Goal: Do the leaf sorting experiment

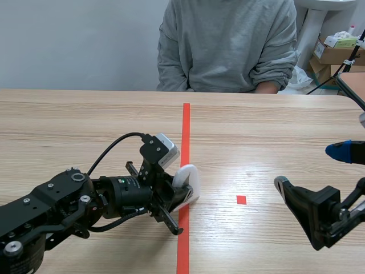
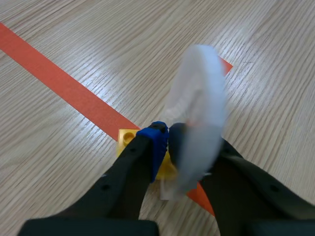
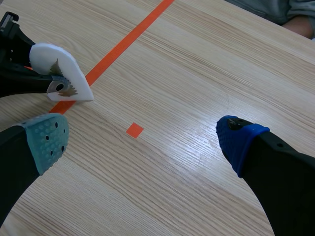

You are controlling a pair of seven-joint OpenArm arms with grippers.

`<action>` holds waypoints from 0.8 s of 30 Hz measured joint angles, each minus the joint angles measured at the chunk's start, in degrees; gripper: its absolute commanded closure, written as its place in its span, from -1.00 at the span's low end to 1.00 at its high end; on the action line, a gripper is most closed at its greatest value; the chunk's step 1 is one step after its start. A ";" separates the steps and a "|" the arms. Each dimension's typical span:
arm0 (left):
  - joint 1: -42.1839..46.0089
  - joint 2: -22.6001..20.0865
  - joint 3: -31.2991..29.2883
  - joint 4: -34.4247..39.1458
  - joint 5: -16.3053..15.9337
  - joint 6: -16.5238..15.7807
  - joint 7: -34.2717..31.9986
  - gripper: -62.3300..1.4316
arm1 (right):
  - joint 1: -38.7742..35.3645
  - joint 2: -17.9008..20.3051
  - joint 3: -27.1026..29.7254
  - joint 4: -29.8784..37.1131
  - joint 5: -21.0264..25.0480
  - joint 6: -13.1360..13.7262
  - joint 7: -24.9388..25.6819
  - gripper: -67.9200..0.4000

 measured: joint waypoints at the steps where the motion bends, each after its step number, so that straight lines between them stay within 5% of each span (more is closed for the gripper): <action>1: 0.00 0.00 0.00 0.00 0.00 0.00 -0.02 0.82 | 0.00 0.00 0.00 0.00 0.00 0.00 0.00 -0.82; 12: 0.02 0.09 -0.31 0.00 -0.26 -0.31 -0.11 0.82 | 0.00 0.00 0.00 0.00 0.00 0.00 0.00 -0.82; 17: 0.74 0.13 -3.89 3.21 -0.63 -4.04 3.13 0.82 | 0.00 0.00 0.00 0.00 0.00 0.00 0.00 -0.82; 21: 0.72 0.52 -8.50 5.95 -0.68 -3.61 3.76 0.82 | 0.00 0.00 0.00 0.00 0.00 0.00 0.00 -0.82; 24: -0.04 0.59 -13.84 5.66 -0.81 0.11 3.96 0.82 | 0.00 0.00 0.00 0.00 0.00 0.00 0.00 -0.82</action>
